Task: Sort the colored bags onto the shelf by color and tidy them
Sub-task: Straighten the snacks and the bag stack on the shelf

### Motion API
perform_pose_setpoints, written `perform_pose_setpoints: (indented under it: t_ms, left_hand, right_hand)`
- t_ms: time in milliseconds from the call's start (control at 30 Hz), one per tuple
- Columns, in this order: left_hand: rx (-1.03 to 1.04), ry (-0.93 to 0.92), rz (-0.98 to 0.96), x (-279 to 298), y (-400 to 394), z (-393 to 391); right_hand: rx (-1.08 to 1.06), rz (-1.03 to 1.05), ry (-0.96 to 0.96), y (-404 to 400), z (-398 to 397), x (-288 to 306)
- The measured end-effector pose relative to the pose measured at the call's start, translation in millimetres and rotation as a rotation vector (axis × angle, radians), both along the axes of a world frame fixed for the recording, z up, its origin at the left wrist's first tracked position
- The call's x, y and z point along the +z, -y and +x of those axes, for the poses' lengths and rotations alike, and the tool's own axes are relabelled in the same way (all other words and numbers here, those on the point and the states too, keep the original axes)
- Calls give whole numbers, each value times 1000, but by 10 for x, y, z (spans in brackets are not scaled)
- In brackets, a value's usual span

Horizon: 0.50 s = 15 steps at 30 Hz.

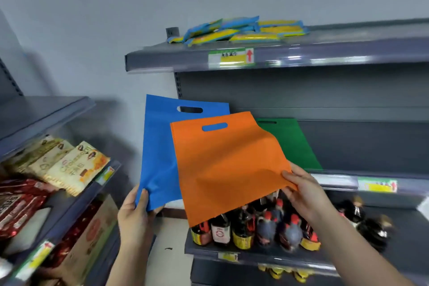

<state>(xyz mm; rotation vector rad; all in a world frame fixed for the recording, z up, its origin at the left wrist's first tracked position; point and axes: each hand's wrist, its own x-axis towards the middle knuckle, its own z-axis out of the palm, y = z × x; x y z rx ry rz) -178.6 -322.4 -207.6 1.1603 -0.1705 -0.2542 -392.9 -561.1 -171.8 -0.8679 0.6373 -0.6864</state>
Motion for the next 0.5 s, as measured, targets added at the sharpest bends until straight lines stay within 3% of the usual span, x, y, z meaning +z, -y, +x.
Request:
perform_pose_setpoints:
  t_ms: [500]
  left_hand:
    - [-370,-2,81,7,1932,-1302]
  right_hand:
    - [-436,-61,-55,786,-2195,-118]
